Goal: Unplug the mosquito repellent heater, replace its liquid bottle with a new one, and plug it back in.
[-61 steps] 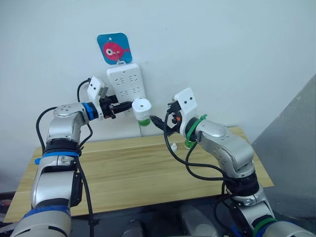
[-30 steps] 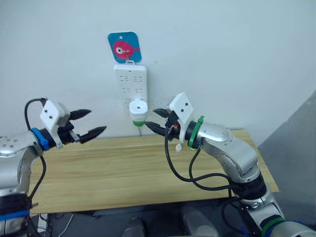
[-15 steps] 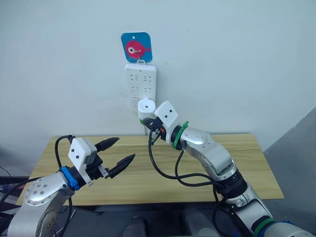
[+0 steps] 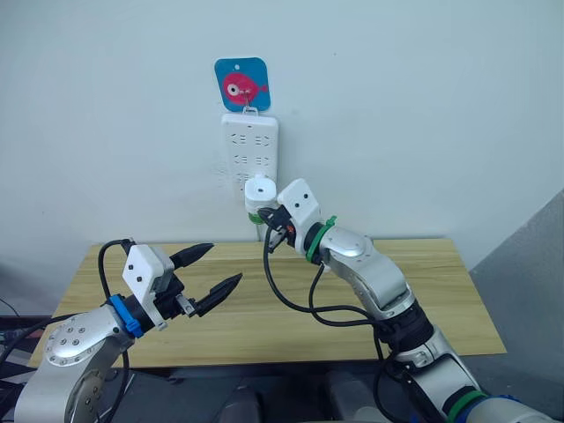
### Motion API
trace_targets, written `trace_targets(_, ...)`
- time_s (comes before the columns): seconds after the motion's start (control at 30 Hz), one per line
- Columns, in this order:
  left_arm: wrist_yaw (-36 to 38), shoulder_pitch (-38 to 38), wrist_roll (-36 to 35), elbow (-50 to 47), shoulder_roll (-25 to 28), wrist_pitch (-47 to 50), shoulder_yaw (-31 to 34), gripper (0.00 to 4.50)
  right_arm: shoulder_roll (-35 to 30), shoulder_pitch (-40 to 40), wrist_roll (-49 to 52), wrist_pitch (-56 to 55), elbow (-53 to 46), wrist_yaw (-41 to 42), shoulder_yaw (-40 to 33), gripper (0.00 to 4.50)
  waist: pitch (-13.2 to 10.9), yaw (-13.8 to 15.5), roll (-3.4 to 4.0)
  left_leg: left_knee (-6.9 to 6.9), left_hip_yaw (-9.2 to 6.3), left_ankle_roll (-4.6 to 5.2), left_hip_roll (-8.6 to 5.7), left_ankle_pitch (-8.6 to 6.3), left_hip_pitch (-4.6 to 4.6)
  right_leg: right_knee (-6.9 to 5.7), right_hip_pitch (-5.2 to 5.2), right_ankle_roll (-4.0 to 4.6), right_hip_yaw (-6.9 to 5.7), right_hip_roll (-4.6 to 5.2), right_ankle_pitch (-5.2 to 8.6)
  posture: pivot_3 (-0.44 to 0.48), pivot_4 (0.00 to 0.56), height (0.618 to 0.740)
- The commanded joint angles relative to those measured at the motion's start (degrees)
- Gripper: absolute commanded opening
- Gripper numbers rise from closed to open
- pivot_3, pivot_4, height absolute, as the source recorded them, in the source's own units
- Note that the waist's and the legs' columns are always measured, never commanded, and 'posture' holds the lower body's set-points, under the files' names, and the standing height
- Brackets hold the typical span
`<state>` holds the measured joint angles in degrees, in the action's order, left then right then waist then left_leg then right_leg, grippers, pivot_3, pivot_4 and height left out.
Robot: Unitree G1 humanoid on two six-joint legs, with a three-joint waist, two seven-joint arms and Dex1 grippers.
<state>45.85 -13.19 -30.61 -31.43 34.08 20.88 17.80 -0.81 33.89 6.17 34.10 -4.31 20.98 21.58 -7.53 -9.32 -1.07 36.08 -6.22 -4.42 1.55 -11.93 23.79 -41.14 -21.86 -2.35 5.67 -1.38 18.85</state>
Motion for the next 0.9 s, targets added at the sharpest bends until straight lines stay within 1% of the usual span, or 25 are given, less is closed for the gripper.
trace_targets(0.03,0.4,0.4,-0.2,-0.6,0.7,-1.2,-0.1,4.32,1.1,1.5,-1.1,-1.7,-0.3,-2.5,-2.7,0.02,0.0,0.0,0.00,0.00,0.00,0.00,0.00,0.00,0.00,0.00,0.00,0.00,0.00,0.00,0.00,-0.089,0.066,0.711)
trace_targets(0.3,0.2,0.8,0.2,-0.3,0.7,-1.6,-0.8,4.32,3.9,2.4,-1.3,-2.2,2.8,-7.0,-6.5,0.02,0.0,0.0,0.00,0.02,-0.02,-0.05,0.01,0.04,-0.02,-0.01,0.04,0.03,-0.01,-0.02,-0.02,-0.089,0.065,0.711)
trace_targets(0.43,-0.1,1.5,0.6,0.4,0.6,-1.8,-1.1,4.32,2.3,1.7,2.3,0.9,-0.7,-0.6,-5.2,0.02,0.0,0.1,-0.01,0.03,0.01,-0.13,0.03,0.12,-0.04,-0.01,0.12,0.03,-0.07,-0.18,-0.02,-0.091,0.061,0.711)
trace_targets(0.53,-0.4,2.1,0.9,1.6,0.5,-2.0,-0.9,4.32,-2.2,-0.2,5.2,4.2,-6.7,5.8,-3.0,0.02,0.0,0.1,-0.01,0.02,0.00,-0.14,0.02,0.12,-0.01,0.02,0.12,0.02,-0.08,-0.18,-0.01,-0.091,0.059,0.711)
trace_targets(0.6,-0.1,2.1,1.0,2.4,0.7,-2.4,-0.6,4.32,-6.8,-1.1,6.3,5.2,-10.8,10.5,-1.2,0.02,0.0,0.1,-0.02,-0.01,0.01,-0.14,0.02,0.11,0.00,0.05,0.11,0.02,-0.08,-0.16,-0.02,-0.091,0.056,0.711)
trace_targets(0.77,1.4,1.6,1.8,4.9,2.7,-3.6,0.9,4.32,-16.4,-3.4,7.4,5.3,-19.0,17.2,-0.2,0.02,0.0,0.0,-0.01,-0.07,-0.02,-0.14,0.10,0.10,0.00,0.04,0.06,0.04,-0.12,-0.14,-0.02,-0.086,0.042,0.711)
trace_targets(0.83,3.6,0.8,2.8,7.0,4.9,-5.1,1.8,4.32,-21.0,-4.9,7.6,4.7,-21.9,19.4,-1.4,0.02,0.1,0.0,-0.01,-0.06,-0.03,-0.14,0.11,0.10,-0.01,0.03,0.06,0.05,-0.13,-0.15,0.00,-0.072,0.033,0.711)
trace_targets(0.9,9.5,-1.2,2.5,10.4,9.1,-6.3,3.6,4.32,-28.6,-8.0,6.7,3.3,-24.8,22.4,-4.1,0.39,0.3,0.3,-0.10,-0.05,-0.01,-0.14,0.09,0.10,-0.01,0.05,0.08,0.05,-0.13,-0.15,0.00,-0.065,0.029,0.711)
